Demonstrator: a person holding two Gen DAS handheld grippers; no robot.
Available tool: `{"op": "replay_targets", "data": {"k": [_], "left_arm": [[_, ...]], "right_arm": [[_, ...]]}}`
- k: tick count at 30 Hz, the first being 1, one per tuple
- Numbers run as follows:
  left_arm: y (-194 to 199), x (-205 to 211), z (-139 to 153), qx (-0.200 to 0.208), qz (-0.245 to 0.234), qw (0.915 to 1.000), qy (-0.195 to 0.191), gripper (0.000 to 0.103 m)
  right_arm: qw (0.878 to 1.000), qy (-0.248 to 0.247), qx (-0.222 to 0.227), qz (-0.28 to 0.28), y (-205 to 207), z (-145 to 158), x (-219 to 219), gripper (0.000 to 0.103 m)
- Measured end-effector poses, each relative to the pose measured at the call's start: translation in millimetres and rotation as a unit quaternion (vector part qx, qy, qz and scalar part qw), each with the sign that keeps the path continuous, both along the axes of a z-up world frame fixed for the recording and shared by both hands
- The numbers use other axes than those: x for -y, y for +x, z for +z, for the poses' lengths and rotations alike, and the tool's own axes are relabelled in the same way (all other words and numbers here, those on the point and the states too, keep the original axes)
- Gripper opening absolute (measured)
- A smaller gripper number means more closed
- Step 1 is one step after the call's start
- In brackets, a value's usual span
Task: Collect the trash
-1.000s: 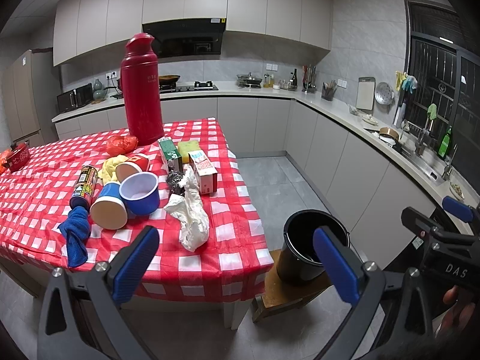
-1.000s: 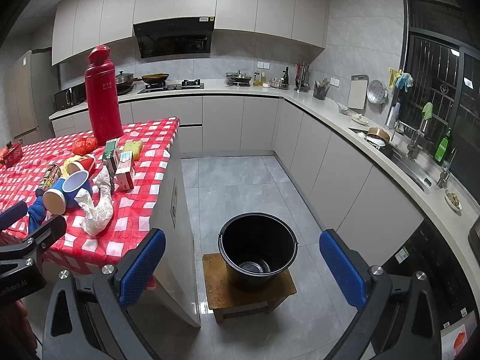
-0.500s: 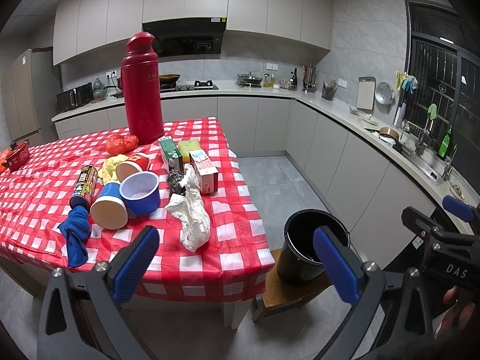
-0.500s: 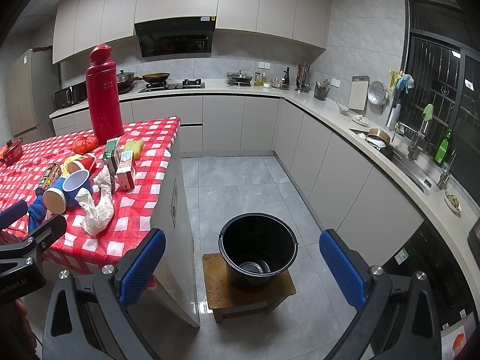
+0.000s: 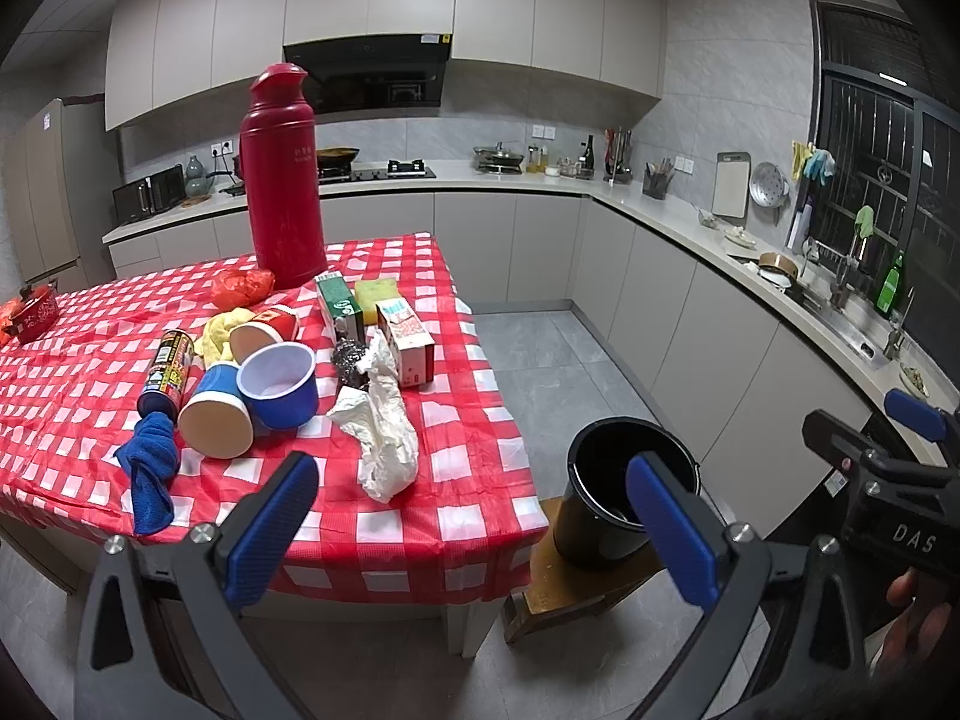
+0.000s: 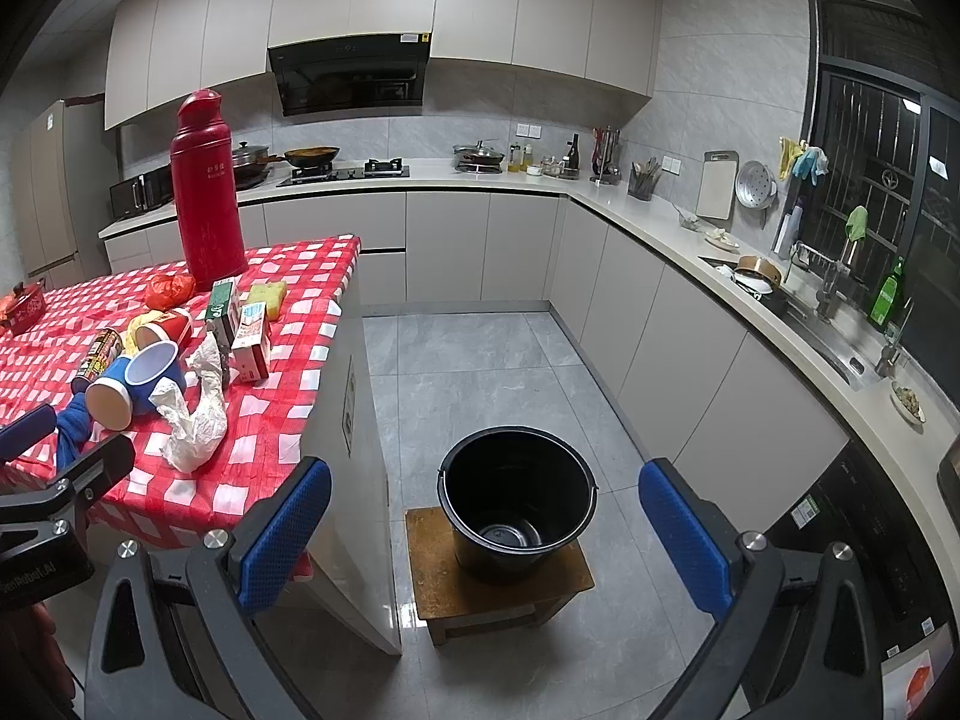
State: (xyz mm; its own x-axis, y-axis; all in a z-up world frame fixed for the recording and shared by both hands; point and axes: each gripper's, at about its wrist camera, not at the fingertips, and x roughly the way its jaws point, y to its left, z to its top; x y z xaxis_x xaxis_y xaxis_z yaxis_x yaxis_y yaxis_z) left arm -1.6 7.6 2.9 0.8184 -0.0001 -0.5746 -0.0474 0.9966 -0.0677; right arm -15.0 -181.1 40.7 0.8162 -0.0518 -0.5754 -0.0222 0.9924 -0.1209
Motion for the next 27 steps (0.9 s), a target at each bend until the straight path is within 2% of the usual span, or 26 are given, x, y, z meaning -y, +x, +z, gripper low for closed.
{"op": "replay_targets", "data": {"k": [27], "left_arm": [[-1.0,0.8,-3.1,-0.003,0.002,1.0000,0.001,0.103]], "right_arm": [[1.000,0.001,-0.004,0.002,3.2,-2.0,-2.6,0.103]]}}
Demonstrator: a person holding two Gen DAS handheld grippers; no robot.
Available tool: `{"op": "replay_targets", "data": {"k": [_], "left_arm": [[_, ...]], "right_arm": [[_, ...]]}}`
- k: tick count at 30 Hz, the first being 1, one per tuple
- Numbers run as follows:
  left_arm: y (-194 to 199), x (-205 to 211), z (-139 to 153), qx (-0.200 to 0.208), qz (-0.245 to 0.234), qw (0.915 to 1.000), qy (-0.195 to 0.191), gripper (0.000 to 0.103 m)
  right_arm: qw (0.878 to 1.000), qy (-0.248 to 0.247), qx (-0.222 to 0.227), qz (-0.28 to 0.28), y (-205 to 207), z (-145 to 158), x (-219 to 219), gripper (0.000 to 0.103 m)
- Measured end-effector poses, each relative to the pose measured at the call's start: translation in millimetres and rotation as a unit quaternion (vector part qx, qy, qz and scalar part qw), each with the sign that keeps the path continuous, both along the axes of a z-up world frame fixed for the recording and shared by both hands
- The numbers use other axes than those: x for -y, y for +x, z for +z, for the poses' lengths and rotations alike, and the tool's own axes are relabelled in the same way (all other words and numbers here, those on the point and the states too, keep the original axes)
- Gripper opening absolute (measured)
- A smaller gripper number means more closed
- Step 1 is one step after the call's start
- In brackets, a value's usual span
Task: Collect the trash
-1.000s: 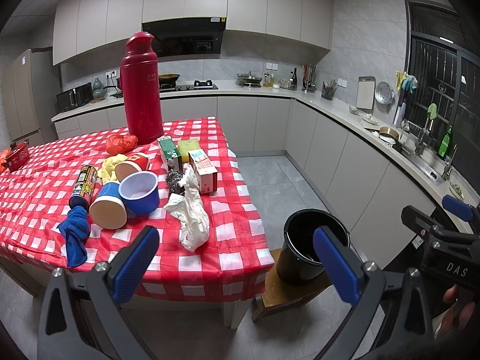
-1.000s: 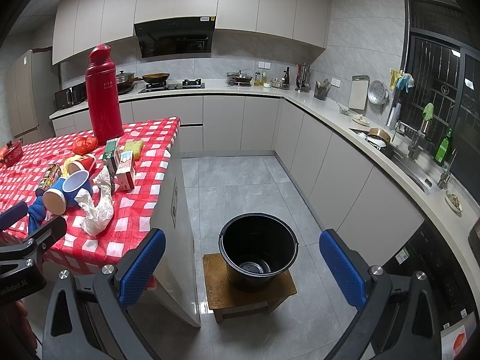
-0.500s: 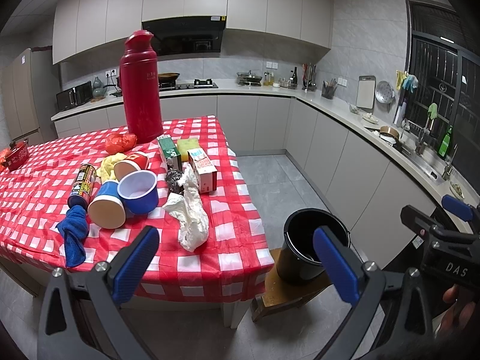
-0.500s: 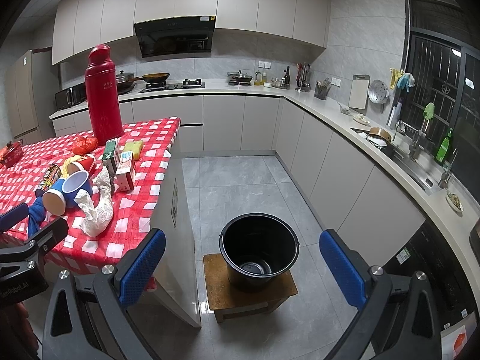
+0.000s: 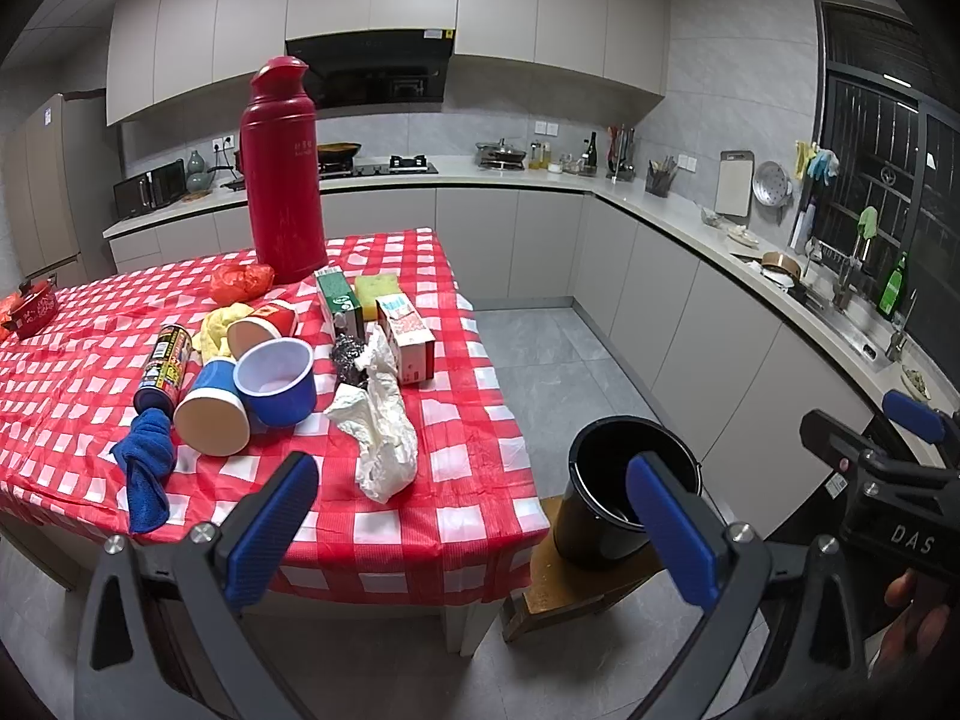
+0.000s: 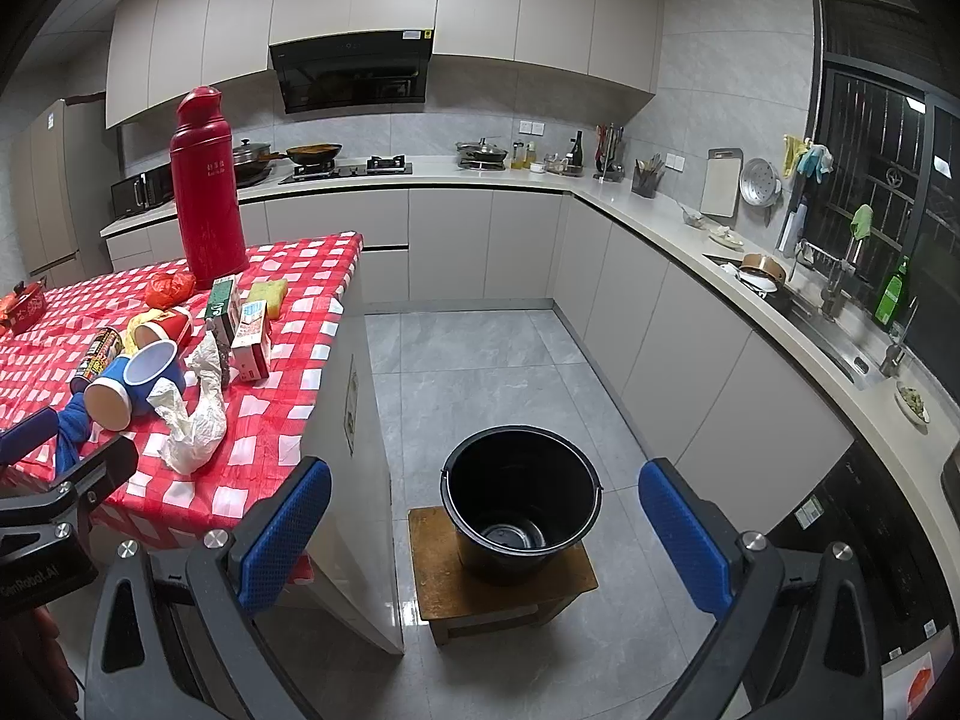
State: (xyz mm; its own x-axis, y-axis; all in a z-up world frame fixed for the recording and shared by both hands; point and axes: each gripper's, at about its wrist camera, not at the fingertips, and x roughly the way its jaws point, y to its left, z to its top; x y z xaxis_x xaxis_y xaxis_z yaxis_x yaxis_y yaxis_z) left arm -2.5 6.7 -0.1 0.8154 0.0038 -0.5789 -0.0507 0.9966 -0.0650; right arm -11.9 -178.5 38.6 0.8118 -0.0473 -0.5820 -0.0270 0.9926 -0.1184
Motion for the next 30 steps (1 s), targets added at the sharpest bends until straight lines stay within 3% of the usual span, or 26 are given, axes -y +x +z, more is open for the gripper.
{"op": "replay_targets", "data": {"k": [14,30], "left_arm": [[4,-5,-10,-0.009,0.011,0.9999,-0.001,0.103],[-14,-92,-20,-0.035,0.107,0.9935,-0.019,0.103]], "right_arm": [[0.999,0.023,-0.012,0.028,14,-13,-4,0.103],[0.990,0.053,-0.048,0.120,34,-35,-74,0.103]]}}
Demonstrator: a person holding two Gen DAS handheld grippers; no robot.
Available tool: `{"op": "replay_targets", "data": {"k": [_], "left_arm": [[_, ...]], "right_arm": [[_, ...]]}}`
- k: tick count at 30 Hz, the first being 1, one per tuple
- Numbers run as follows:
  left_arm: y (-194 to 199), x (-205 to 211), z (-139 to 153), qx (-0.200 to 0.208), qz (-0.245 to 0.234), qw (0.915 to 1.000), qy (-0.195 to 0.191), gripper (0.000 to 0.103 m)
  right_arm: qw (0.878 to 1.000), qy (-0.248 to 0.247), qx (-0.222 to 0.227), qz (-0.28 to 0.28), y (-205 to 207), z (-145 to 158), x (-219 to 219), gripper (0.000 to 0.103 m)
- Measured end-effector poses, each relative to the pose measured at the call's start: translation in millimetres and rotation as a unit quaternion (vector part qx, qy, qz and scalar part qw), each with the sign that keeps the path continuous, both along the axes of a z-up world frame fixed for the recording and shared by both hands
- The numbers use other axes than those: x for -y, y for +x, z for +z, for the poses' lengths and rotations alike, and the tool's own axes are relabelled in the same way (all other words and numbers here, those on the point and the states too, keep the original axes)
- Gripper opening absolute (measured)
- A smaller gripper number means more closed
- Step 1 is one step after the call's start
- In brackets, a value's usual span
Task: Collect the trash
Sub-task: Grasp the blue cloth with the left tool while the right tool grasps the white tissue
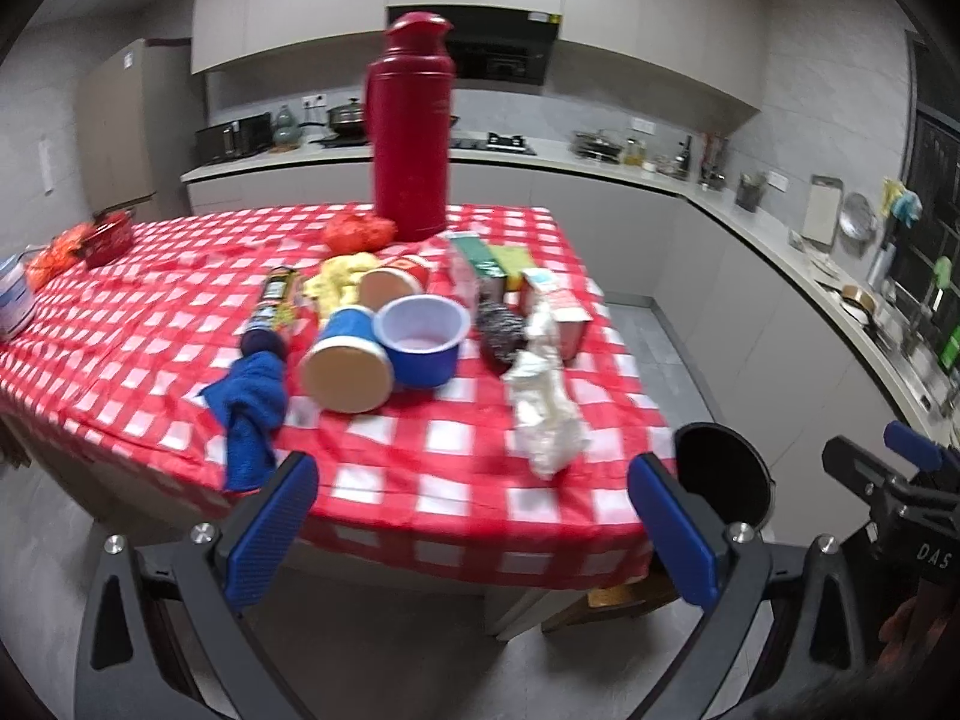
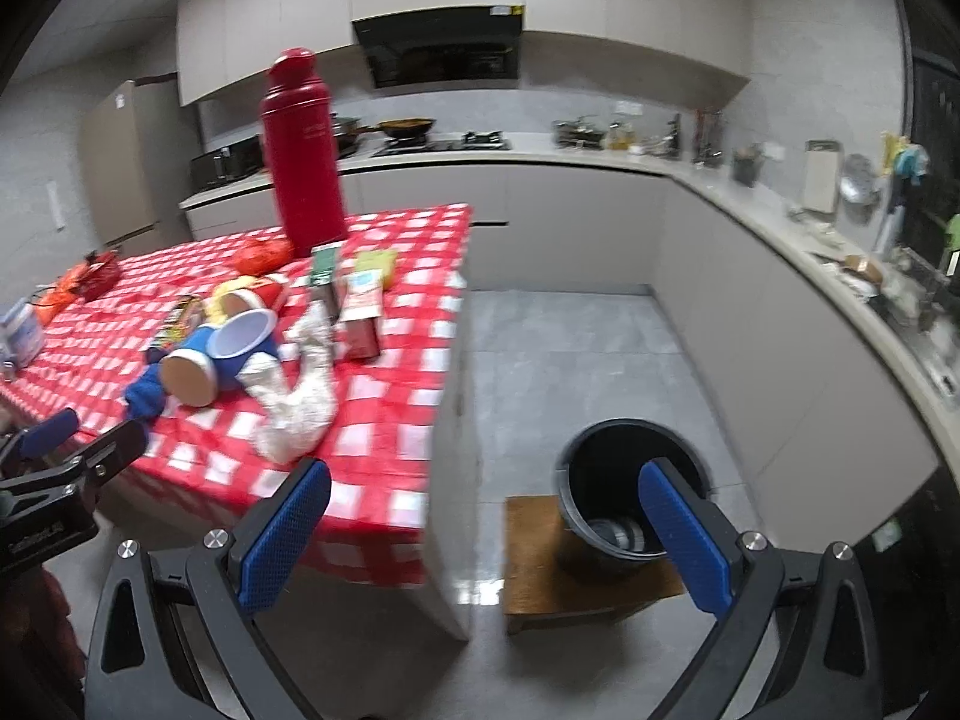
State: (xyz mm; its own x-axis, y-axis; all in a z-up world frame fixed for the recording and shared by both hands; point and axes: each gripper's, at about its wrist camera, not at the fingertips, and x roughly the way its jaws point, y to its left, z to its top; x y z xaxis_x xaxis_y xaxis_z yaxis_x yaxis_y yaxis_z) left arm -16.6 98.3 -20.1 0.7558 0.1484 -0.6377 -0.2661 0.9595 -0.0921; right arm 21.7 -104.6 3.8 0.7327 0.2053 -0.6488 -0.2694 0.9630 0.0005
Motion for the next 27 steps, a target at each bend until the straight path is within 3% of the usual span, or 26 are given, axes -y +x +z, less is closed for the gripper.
{"op": "replay_targets", "data": {"k": [11,17,21,27], "left_arm": [[4,-88,-22,-0.014,0.054,0.9984,-0.011,0.103],[19,-127,-48,-0.038,0.061,0.9973,-0.013,0.097],[35,-146,-70,-0.056,0.056,0.9964,-0.031,0.084],[51,-163,-92,-0.062,0.053,0.9958,-0.041,0.081]], "right_arm": [[0.998,-0.011,-0.003,0.063,16,-22,-87,0.102],[0.997,-0.028,-0.029,0.072,40,-47,-128,0.090],[0.996,-0.030,-0.053,0.066,57,-65,-144,0.079],[0.995,-0.028,-0.086,0.050,78,-92,-155,0.061]]}}
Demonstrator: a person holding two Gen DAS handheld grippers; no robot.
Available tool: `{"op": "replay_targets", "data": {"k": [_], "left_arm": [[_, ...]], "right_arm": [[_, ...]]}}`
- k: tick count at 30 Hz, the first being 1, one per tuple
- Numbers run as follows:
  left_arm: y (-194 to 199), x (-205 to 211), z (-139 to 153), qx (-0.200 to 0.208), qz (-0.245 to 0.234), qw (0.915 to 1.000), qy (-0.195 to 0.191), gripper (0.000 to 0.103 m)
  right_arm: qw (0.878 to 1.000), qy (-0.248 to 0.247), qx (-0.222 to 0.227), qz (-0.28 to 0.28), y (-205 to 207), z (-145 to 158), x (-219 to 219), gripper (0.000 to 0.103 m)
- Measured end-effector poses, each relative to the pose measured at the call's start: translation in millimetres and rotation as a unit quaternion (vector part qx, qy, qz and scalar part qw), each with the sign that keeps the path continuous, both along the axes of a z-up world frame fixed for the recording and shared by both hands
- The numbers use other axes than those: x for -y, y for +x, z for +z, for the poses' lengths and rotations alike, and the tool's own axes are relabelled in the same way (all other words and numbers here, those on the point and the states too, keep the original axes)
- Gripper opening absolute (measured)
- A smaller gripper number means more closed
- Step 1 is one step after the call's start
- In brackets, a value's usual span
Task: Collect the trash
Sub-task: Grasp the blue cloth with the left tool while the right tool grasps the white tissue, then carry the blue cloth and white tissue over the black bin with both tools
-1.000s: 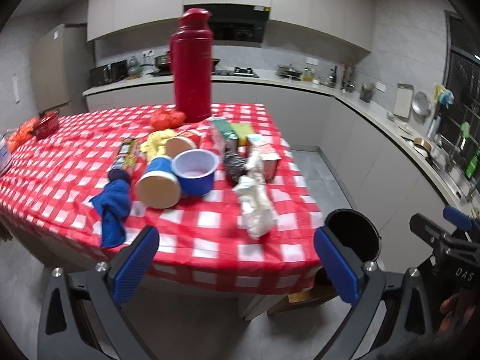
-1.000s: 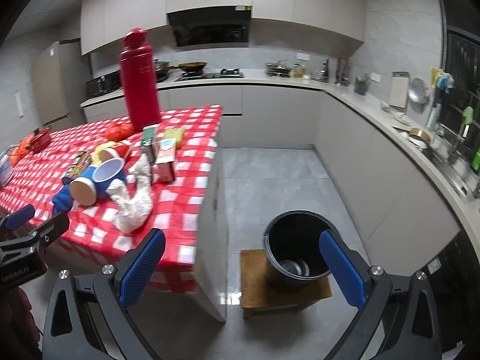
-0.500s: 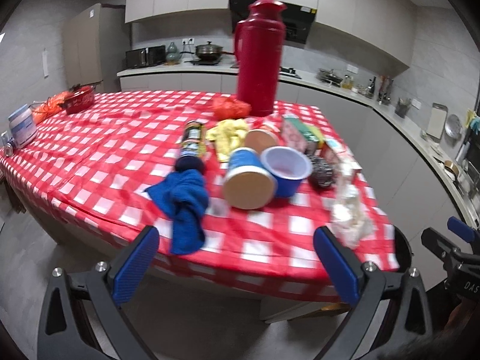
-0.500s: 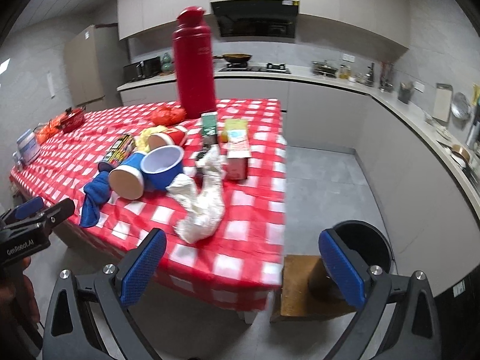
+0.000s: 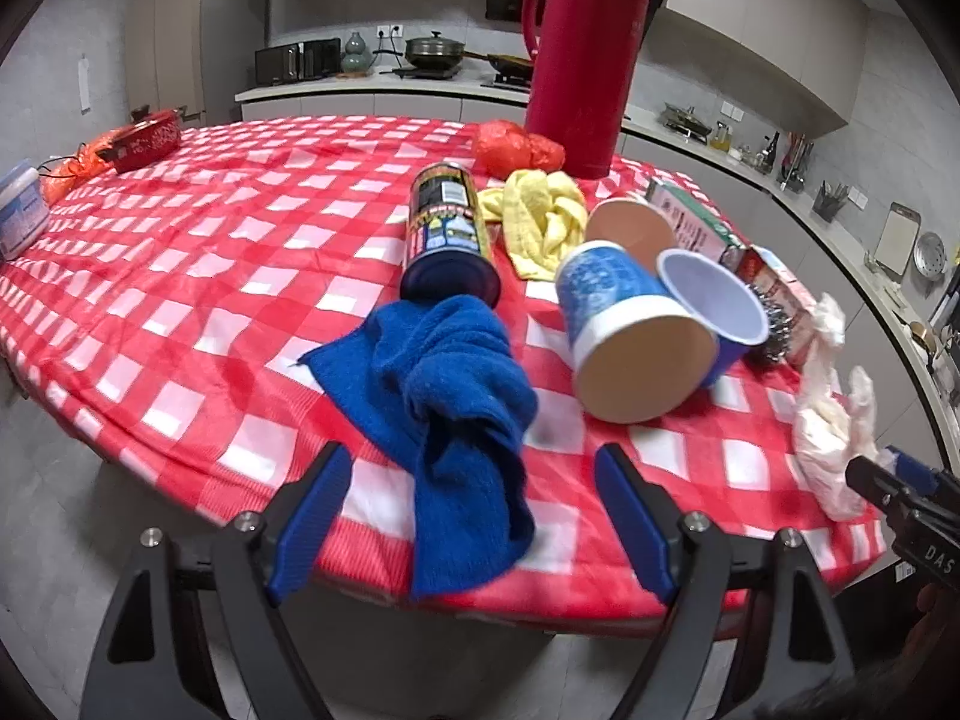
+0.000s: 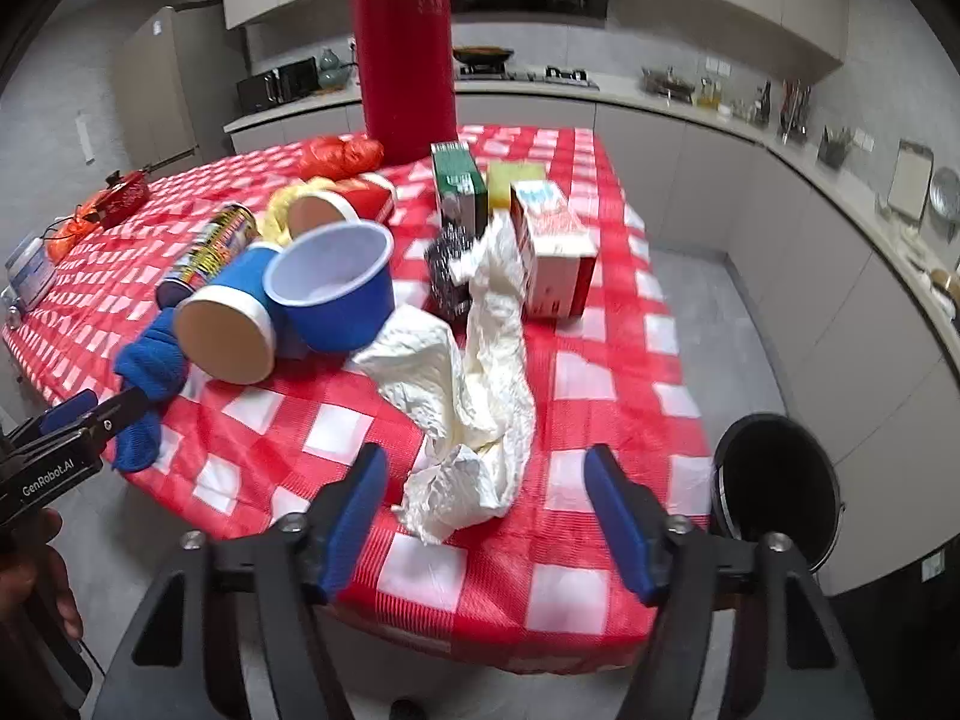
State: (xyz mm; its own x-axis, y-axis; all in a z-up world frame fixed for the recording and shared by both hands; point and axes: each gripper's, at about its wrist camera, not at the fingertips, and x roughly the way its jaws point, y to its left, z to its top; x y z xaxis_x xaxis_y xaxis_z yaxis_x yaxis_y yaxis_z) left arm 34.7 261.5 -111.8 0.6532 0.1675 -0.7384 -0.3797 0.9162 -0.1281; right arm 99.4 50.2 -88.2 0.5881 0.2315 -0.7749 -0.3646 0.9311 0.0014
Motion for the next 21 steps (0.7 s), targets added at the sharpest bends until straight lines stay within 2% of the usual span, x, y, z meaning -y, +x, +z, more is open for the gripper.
{"op": "replay_targets", "data": {"k": [3,6,7,9,10,13,21], "left_arm": [[8,-4,-11,-0.008,-0.006,0.9999,-0.004,0.074],[12,-5,-17,-0.013,-0.011,0.9999,0.003,0.060],[12,-5,-17,-0.010,-0.015,0.9998,0.005,0.043],[11,-6,-16,-0.005,-0.021,0.9997,0.005,0.025],[9,-8,-15,0.000,-0.024,0.9997,0.002,0.020],[1,-8,-8,0.017,-0.029,0.9994,0.001,0.017],[-19,11,27,0.064,-0.044,0.9970,0.009,0.016]], "right_arm": [[1.000,0.001,-0.016,-0.006,8,-13,-3,0.049],[1.000,0.004,-0.025,-0.012,12,-23,-6,0.038],[1.000,0.007,-0.023,-0.013,11,-23,-6,0.036],[1.000,0.011,-0.020,-0.013,10,-21,-6,0.032],[1.000,0.014,-0.019,-0.013,10,-21,-5,0.030],[1.000,0.020,-0.010,-0.015,7,-13,-3,0.029],[0.999,0.030,0.021,-0.017,-6,16,8,0.029]]}}
